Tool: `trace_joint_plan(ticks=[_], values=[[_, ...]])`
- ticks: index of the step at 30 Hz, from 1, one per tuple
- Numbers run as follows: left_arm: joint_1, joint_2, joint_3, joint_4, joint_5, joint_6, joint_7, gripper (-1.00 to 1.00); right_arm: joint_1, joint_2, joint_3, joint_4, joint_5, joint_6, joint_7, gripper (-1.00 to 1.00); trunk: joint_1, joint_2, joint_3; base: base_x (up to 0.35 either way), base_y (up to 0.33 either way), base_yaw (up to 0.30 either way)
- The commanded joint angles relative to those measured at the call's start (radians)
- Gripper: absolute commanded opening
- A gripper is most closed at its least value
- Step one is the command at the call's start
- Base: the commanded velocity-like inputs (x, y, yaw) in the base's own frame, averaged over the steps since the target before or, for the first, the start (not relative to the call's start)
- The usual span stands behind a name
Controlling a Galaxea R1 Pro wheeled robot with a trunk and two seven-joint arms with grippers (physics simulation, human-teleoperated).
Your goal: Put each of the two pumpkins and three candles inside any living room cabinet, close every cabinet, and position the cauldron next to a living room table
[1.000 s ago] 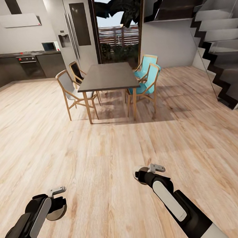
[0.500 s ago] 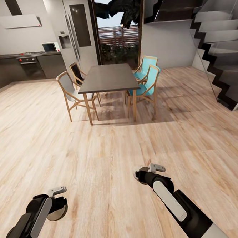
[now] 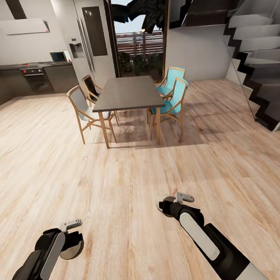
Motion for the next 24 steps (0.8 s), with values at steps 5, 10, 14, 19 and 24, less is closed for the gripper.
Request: trace_joint_plan(ticks=[5, 10, 14, 19, 24], values=[[0.0, 0.0, 0.0, -0.001, 0.011, 0.003, 0.009, -1.0, -0.001, -0.002, 0.002, -0.002, -0.009, 0.0, -0.009, -1.0, -0.019, 0.035, 0.015, 0.0, 0.0, 0.0], [0.0, 0.0, 0.0, -0.001, 0.01, 0.003, 0.009, -1.0, -0.001, -0.002, 0.002, -0.002, -0.009, 0.0, -0.008, -1.0, -0.038, 0.07, 0.031, 0.0, 0.0, 0.0], [0.0, 0.0, 0.0, -0.001, 0.01, 0.003, 0.009, -1.0, -0.001, -0.003, 0.002, -0.002, -0.009, 0.0, -0.008, -1.0, -0.054, 0.098, 0.043, 0.0, 0.0, 0.0], [0.0, 0.001, 0.0, -0.001, 0.011, 0.002, 0.009, -1.0, -0.001, -0.003, 0.002, -0.002, -0.009, 0.0, -0.008, -1.0, -0.073, 0.133, 0.059, 0.0, 0.0, 0.0], [0.0, 0.001, 0.0, -0.001, 0.011, 0.002, 0.01, -1.0, -0.001, -0.002, 0.002, -0.002, -0.009, 0.0, -0.008, -1.0, -0.092, 0.168, 0.074, 0.0, 0.0, 0.046]])
